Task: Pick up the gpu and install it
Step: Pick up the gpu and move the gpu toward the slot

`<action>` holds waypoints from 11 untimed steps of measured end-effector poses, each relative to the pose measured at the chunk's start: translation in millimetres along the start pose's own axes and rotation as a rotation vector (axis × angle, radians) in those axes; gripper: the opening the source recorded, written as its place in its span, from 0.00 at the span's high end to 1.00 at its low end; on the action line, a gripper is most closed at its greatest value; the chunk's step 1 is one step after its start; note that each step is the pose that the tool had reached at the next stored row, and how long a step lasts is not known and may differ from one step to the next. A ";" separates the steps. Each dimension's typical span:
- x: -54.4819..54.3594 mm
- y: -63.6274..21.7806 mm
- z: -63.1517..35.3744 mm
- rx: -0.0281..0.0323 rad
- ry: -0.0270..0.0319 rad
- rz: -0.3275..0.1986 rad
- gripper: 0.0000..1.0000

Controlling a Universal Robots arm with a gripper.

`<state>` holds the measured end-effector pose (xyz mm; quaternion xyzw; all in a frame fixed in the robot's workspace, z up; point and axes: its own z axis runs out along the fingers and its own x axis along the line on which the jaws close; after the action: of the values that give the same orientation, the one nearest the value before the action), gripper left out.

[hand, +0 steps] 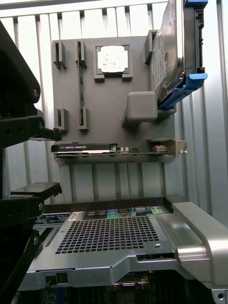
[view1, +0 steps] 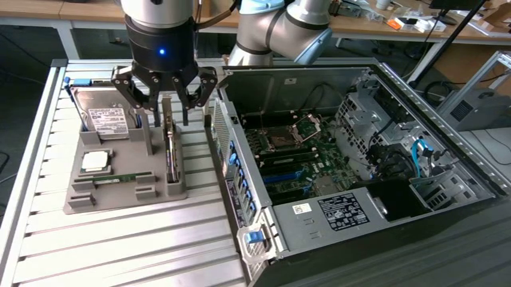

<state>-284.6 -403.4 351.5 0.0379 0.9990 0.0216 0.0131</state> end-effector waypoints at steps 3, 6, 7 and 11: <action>0.0 0.0 0.5 0.0000 0.0000 0.000 0.52; 0.0 -0.1 1.3 0.0002 0.0001 0.000 0.52; 0.0 -0.1 1.4 0.0002 0.0000 0.000 0.52; 0.1 -0.1 3.0 0.0004 0.0000 0.000 0.52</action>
<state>-284.6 -403.4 348.5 0.0379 0.9990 0.0214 0.0130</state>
